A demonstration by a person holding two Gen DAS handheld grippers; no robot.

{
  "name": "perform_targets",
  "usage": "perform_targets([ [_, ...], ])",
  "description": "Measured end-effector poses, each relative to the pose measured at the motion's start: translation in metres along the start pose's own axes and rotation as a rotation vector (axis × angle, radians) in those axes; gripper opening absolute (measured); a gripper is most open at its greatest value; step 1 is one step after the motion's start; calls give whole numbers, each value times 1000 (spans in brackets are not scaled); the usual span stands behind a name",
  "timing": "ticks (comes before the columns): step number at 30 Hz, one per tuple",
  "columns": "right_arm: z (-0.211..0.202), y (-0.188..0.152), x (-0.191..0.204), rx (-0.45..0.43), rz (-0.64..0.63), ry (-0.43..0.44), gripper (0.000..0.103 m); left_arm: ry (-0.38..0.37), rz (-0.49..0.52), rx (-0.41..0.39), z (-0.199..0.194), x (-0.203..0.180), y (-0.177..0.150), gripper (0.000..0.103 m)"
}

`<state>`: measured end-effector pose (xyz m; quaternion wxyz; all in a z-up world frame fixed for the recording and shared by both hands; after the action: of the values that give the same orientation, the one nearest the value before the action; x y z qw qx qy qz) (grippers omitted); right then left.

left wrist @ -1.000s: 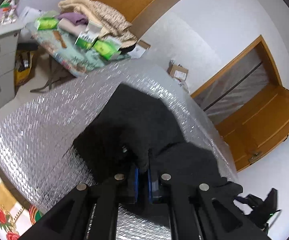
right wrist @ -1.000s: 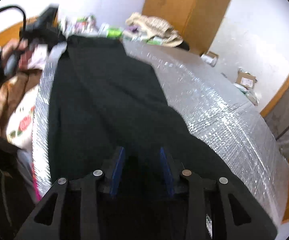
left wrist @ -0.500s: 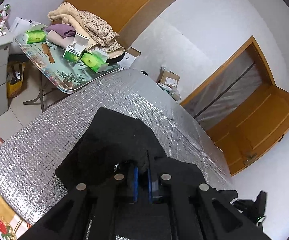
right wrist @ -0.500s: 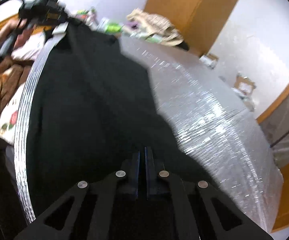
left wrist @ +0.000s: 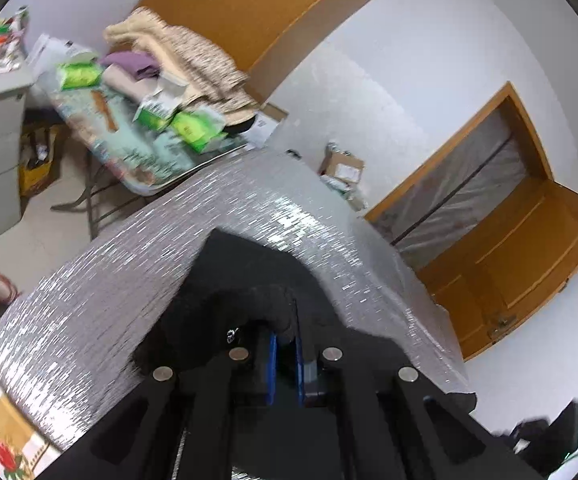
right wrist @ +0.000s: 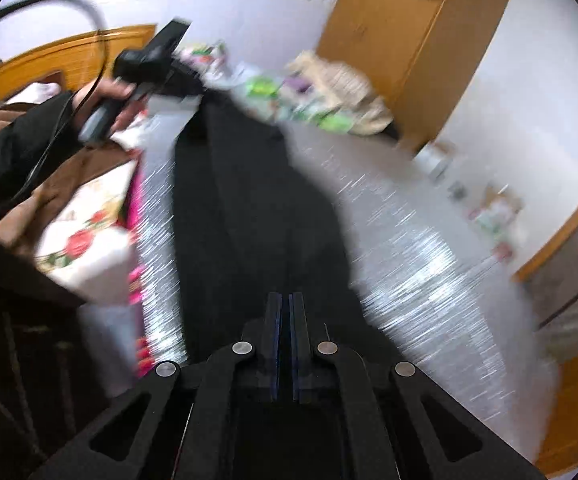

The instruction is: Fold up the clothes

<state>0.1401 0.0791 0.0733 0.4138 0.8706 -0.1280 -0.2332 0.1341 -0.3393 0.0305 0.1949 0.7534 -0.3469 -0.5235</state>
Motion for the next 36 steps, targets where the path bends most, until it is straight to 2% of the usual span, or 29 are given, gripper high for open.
perform_targets([
  [5,11,-22,6,37,84,32,4,37,-22,34,2,29,-14,7],
  [9,20,-39,10,67,152,58,4,57,5,35,1,27,-17,7],
  [11,24,-47,13,82,185,70,13,69,38,20,-3,17,-17,8],
  [12,26,-52,14,89,202,77,26,83,54,7,-7,13,-17,8],
  [13,27,-54,9,93,224,62,34,98,70,-8,-11,10,-16,10],
  [16,25,-58,-18,98,301,-32,35,133,93,-60,-24,3,-13,17],
  [21,24,-61,-52,126,372,-212,35,182,136,-115,-39,-9,-11,18],
  [24,23,-54,-57,129,377,-293,35,164,186,-118,-40,-30,-15,18],
  [31,26,-49,-53,118,394,-314,35,40,347,-77,-25,-102,-37,18],
  [36,21,-53,-58,133,407,-343,35,-14,414,-11,-9,-130,-64,19],
])
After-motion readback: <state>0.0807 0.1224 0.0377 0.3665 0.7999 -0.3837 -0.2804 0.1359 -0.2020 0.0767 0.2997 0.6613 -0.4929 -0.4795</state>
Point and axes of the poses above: each gripper's, at about its wrist camera, not at the fingertips, and z roughly the way its jaws point, x to its left, y to its top, the point moved 3 cm from there along z, roughly the way its jaws point, and after that the axes turned 13 degrees about -x, right-handed, at the moved point
